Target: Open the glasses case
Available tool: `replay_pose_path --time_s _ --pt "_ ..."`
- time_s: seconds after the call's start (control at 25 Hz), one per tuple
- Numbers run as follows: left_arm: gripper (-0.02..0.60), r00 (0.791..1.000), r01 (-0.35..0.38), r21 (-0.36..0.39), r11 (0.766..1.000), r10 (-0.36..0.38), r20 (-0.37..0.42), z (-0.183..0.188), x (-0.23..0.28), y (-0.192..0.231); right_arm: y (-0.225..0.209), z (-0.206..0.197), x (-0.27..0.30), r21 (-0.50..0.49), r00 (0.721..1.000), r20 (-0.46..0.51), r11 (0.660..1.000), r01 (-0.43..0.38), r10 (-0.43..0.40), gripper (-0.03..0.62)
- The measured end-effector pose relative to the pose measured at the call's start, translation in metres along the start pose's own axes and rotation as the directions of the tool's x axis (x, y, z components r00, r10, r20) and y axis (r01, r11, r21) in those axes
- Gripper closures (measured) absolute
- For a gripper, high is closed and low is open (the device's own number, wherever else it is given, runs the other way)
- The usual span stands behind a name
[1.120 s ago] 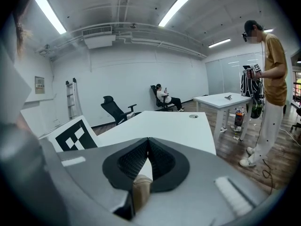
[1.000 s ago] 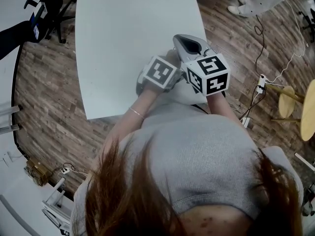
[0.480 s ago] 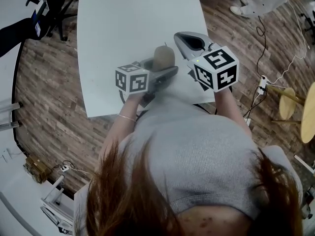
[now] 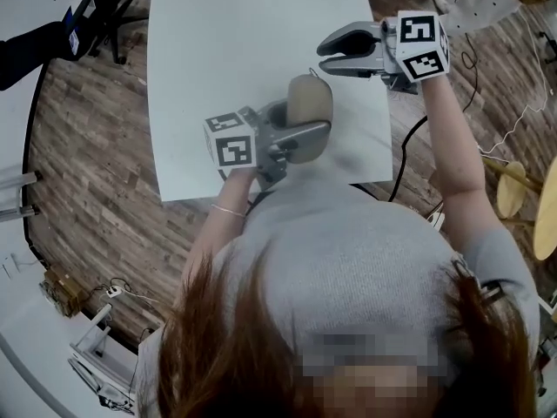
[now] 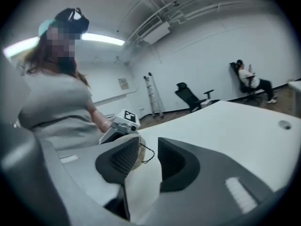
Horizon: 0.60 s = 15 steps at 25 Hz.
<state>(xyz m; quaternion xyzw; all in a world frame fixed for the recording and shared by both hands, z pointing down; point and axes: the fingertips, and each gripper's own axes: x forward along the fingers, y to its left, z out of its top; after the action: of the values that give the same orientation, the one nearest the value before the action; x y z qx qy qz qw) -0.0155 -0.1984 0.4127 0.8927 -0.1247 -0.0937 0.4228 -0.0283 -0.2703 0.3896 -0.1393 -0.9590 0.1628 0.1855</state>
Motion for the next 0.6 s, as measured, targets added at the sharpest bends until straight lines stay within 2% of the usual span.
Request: replay_pose_path --time_s 0.04,0.08,0.16,0.24,0.32,0.44,0.48,0.56,0.6 --pt "0.249 1.000 0.022 0.008 1.000 -0.022 0.002 0.003 0.001 -0.006 0.004 0.002 -0.001 0.007 0.996 0.015 0.996 -0.090 0.089 0.452" --pt "0.249 0.999 0.048 0.015 0.999 -0.048 0.006 0.006 0.002 -0.014 0.007 0.005 -0.001 0.019 0.985 0.049 0.986 -0.167 0.166 0.459" --pt "0.249 0.994 0.106 0.030 0.994 -0.107 0.021 0.014 0.002 -0.030 0.004 0.016 -0.001 0.063 0.952 0.156 0.959 -0.277 0.264 0.463" --pt "0.249 0.985 0.166 0.046 0.985 -0.168 0.038 0.022 0.001 -0.045 0.002 0.024 -0.002 0.117 0.895 0.271 0.910 -0.397 0.356 0.433" --pt "0.249 0.977 0.204 0.062 0.977 -0.207 0.049 0.027 0.003 -0.057 0.009 0.031 -0.003 0.139 0.820 0.360 0.843 -0.519 0.445 0.404" --pt "0.250 0.974 0.218 0.074 0.973 -0.221 0.043 0.026 0.004 -0.064 0.027 0.034 -0.004 0.138 0.731 0.414 0.756 -0.640 0.543 0.408" --pt "0.250 0.975 0.216 0.076 0.973 -0.219 0.037 0.025 0.003 -0.064 0.032 0.033 -0.005 0.140 0.707 0.415 0.728 -0.671 0.572 0.445" --pt "0.250 0.976 0.211 0.073 0.975 -0.214 0.032 0.024 0.001 -0.061 0.036 0.032 -0.006 0.144 0.675 0.421 0.690 -0.709 0.605 0.560" --pt "0.250 0.977 0.208 0.067 0.976 -0.211 0.039 0.024 -0.001 -0.059 0.035 0.032 -0.006 0.146 0.669 0.428 0.684 -0.715 0.607 0.567"
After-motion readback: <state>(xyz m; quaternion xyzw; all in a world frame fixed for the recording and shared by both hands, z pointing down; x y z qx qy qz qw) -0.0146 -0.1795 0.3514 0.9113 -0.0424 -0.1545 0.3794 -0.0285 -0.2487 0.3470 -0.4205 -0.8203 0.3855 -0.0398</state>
